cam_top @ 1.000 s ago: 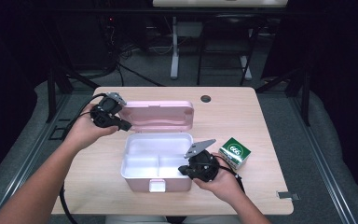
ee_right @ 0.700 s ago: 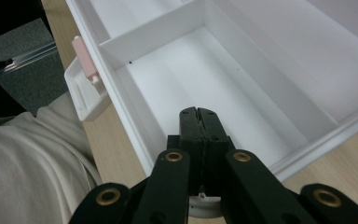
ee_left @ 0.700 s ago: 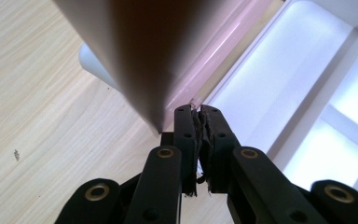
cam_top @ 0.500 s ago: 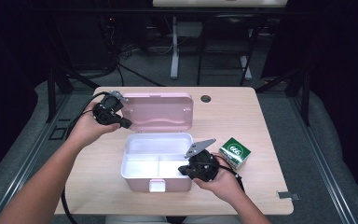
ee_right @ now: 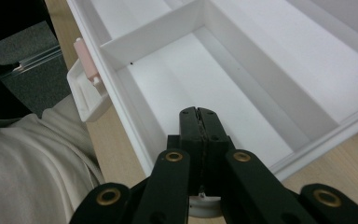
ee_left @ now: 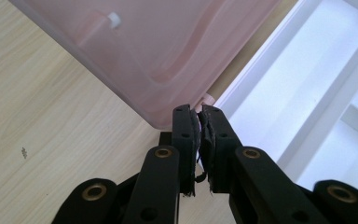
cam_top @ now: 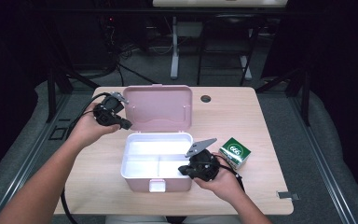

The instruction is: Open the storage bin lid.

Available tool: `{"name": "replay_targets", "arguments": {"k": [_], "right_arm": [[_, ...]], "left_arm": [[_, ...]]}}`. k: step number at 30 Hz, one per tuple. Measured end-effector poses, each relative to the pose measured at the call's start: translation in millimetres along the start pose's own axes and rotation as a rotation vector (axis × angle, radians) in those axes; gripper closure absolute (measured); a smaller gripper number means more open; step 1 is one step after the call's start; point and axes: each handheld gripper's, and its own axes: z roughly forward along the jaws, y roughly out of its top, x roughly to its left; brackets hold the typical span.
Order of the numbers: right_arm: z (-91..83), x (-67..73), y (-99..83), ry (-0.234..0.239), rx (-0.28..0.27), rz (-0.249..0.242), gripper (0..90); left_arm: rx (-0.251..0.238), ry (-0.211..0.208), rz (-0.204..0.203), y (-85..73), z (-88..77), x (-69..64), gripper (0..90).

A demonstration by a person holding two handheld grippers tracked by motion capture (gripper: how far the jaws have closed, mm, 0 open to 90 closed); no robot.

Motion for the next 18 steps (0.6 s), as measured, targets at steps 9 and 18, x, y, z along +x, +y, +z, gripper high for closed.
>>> {"name": "replay_targets", "arguments": {"k": [9, 18], "right_arm": [[0.0, -1.1, 0.5, 0.01, 0.004, 0.011, 90.0], [0.0, -1.3, 0.4, 0.013, 0.004, 0.009, 90.0]], "left_arm": [[0.018, -0.027, 0.015, -3.9, 2.4, -3.6, 83.1], [0.075, -0.034, 0.109, -6.4, 9.1, -17.9, 79.5]]}}
